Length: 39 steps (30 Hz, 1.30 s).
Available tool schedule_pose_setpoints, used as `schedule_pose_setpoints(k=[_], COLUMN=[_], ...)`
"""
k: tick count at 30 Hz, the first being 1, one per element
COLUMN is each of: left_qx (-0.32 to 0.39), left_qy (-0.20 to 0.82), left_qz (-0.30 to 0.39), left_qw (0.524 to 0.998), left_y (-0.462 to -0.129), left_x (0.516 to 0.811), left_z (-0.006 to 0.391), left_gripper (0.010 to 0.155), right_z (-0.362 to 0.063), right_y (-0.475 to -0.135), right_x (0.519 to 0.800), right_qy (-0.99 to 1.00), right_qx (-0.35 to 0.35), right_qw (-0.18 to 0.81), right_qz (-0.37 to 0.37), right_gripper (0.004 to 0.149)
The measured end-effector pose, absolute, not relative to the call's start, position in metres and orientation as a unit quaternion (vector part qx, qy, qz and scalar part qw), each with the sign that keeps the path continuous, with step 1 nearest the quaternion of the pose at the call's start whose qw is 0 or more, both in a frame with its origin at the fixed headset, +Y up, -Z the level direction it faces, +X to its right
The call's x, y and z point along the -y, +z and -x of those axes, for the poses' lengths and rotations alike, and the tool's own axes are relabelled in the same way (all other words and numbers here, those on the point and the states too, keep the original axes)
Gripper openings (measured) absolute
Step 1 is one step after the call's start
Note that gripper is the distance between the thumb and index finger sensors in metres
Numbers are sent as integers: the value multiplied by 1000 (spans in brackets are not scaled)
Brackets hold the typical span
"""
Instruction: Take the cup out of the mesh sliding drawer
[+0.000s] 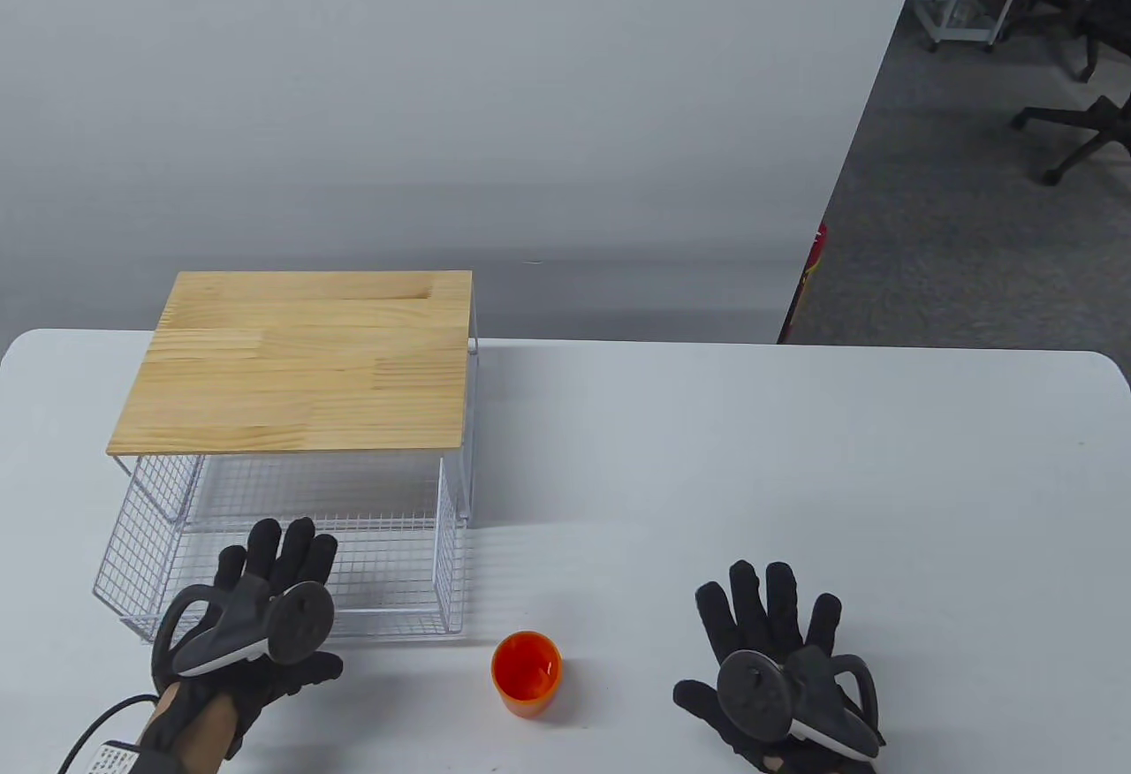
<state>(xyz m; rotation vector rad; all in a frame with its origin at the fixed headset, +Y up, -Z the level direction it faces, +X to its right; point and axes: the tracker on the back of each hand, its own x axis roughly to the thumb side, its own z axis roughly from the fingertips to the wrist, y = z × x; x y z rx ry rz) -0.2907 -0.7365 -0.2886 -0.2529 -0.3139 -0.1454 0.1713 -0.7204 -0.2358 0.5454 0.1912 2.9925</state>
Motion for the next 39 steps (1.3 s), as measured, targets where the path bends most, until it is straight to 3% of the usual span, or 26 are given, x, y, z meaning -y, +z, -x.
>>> schedule_pose_setpoints(k=[13, 30, 39], left_qx=[144, 139, 146], left_qy=[-91, -99, -104], left_qz=[98, 43, 38], left_qw=[980, 984, 983], left_y=[-292, -296, -299], left_x=[749, 751, 751], left_z=[287, 286, 286], left_gripper=[99, 44, 34], right_z=[-172, -171, -172], right_y=[-237, -240, -240], right_x=[721, 726, 725], right_qy=[981, 980, 981], right_qx=[-63, -80, -73], right_qw=[47, 48, 51], right_qz=[-176, -177, -174], right_gripper=[91, 91, 91])
